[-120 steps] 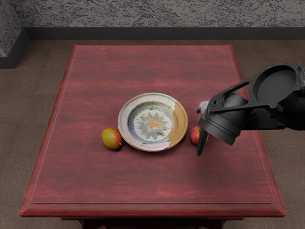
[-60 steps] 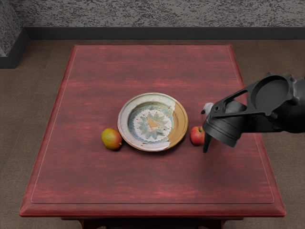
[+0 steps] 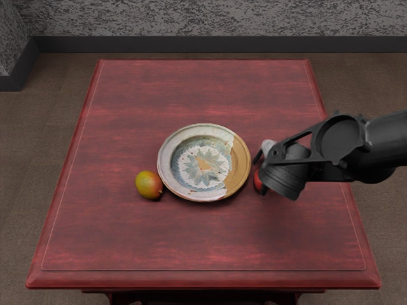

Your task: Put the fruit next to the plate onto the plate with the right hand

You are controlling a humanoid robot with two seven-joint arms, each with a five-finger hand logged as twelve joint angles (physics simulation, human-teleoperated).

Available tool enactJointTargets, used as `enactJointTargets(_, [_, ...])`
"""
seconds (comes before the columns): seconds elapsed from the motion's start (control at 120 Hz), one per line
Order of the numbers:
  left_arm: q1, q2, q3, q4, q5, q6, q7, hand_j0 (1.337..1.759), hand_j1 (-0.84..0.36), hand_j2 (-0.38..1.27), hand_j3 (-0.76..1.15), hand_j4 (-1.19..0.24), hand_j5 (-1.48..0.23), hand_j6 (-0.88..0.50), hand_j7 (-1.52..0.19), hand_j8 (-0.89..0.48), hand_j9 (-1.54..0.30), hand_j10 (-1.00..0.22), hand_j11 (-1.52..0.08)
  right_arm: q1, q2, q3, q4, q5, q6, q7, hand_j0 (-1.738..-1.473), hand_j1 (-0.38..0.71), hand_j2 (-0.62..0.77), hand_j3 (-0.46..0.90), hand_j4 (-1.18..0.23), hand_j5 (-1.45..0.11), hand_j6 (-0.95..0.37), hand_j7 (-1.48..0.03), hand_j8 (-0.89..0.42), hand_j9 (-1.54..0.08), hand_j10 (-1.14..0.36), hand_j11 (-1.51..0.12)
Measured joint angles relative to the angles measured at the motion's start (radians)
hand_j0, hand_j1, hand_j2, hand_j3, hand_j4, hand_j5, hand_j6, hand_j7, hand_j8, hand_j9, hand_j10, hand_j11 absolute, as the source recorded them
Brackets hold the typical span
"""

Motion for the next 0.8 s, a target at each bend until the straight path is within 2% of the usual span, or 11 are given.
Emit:
enactJointTargets(0.025, [0.000,0.000,0.000,0.000,0.000,0.000,0.000,1.658,0.35,0.00,0.00,0.00,0.00,0.00,0.00,0.00,0.00,0.00,0.00,-0.008,-0.004,0.008,-0.004,-0.002,-0.002,-0.001,-1.655,0.15,0.03,0.00,-0.55,-0.55,0.14,-0.98,0.16,-1.05,-0.09,-0.88])
enactJointTargets(0.083, [0.000,0.000,0.000,0.000,0.000,0.000,0.000,1.658,0.35,0.00,0.00,0.00,0.00,0.00,0.00,0.00,0.00,0.00,0.00,-0.021,-0.012,0.023,-0.011,-0.005,-0.004,-0.003,-1.651,0.26,0.01,0.00,-0.66,-0.66,0.18,-1.06,0.20,-1.16,-0.05,-1.00])
enactJointTargets(0.158, [0.000,0.000,0.000,0.000,0.000,0.000,0.000,1.658,0.35,0.00,0.00,0.00,0.00,0.00,0.00,0.00,0.00,0.00,0.00,-0.032,-0.023,0.041,-0.016,-0.002,-0.008,-0.006,-1.650,0.33,0.05,0.00,-0.60,-0.75,0.19,-1.08,0.23,-1.19,0.00,-1.05])
enactJointTargets(0.2, [0.000,0.000,0.000,0.000,0.000,0.000,0.000,1.658,0.35,0.00,0.00,0.00,0.00,0.00,0.00,0.00,0.00,0.00,0.00,-0.040,-0.041,0.061,-0.017,0.001,-0.008,-0.006,-1.649,0.35,0.08,0.00,-0.57,-0.81,0.10,-1.02,0.18,-1.15,-0.07,-1.04])
enactJointTargets(0.208, [0.000,0.000,0.000,0.000,0.000,0.000,0.000,1.658,0.35,0.00,0.00,0.00,0.00,0.00,0.00,0.00,0.00,0.00,0.00,-0.043,-0.047,0.067,-0.017,0.000,-0.007,-0.005,-1.649,0.36,0.09,0.00,-0.56,-0.82,0.06,-1.02,0.12,-1.09,-0.11,-1.05])
enactJointTargets(0.267, [0.000,0.000,0.000,0.000,0.000,0.000,0.000,1.658,0.35,0.00,0.00,0.00,0.00,0.00,0.00,0.00,0.00,0.00,0.00,-0.056,-0.093,0.108,-0.018,-0.003,-0.001,-0.002,-1.650,0.38,0.14,0.00,-0.55,-0.90,-0.14,-1.05,-0.10,-1.11,-0.29,-1.07])
enactJointTargets(0.292, [0.000,0.000,0.000,0.000,0.000,0.000,0.000,1.658,0.35,0.00,0.00,0.00,0.00,0.00,0.00,0.00,0.00,0.00,0.00,-0.062,-0.118,0.128,-0.018,-0.004,0.002,-0.001,-1.650,0.37,0.20,0.00,-0.57,-0.93,-0.16,-1.06,-0.16,-1.11,-0.36,-1.08])
enactJointTargets(0.383, [0.000,0.000,0.000,0.000,0.000,0.000,0.000,1.658,0.35,0.00,0.00,0.00,0.00,0.00,0.00,0.00,0.00,0.00,0.00,-0.083,-0.212,0.217,-0.018,-0.007,0.006,0.002,-1.648,0.32,0.26,0.00,-0.68,-1.00,-0.29,-1.09,-0.29,-1.12,-0.54,-1.11])
enactJointTargets(0.5, [0.000,0.000,0.000,0.000,0.000,0.000,0.000,1.658,0.35,0.00,0.00,0.00,0.00,0.00,0.00,0.00,0.00,0.00,0.00,-0.125,-0.322,0.348,-0.017,-0.005,0.012,0.004,-1.648,0.35,0.37,0.00,-0.65,-1.08,-0.28,-1.11,-0.29,-1.15,-0.54,-1.13])
enactJointTargets(0.633, [0.000,0.000,0.000,0.000,0.000,0.000,0.000,1.658,0.35,0.00,0.00,0.00,0.00,0.00,0.00,0.00,0.00,0.00,0.00,-0.257,-0.465,0.620,-0.017,-0.005,0.039,0.003,-1.646,0.30,0.27,0.00,-0.65,-1.11,-0.30,-1.12,-0.30,-1.15,-0.55,-1.13])
enactJointTargets(0.8, [0.000,0.000,0.000,0.000,0.000,0.000,0.000,1.658,0.35,0.00,0.00,0.00,0.00,0.00,0.00,0.00,0.00,0.00,0.00,-0.350,-0.476,0.821,-0.013,0.000,0.134,0.003,-1.645,0.26,0.21,0.00,-0.68,-1.12,-0.33,-1.13,-0.33,-1.16,-0.59,-1.14])
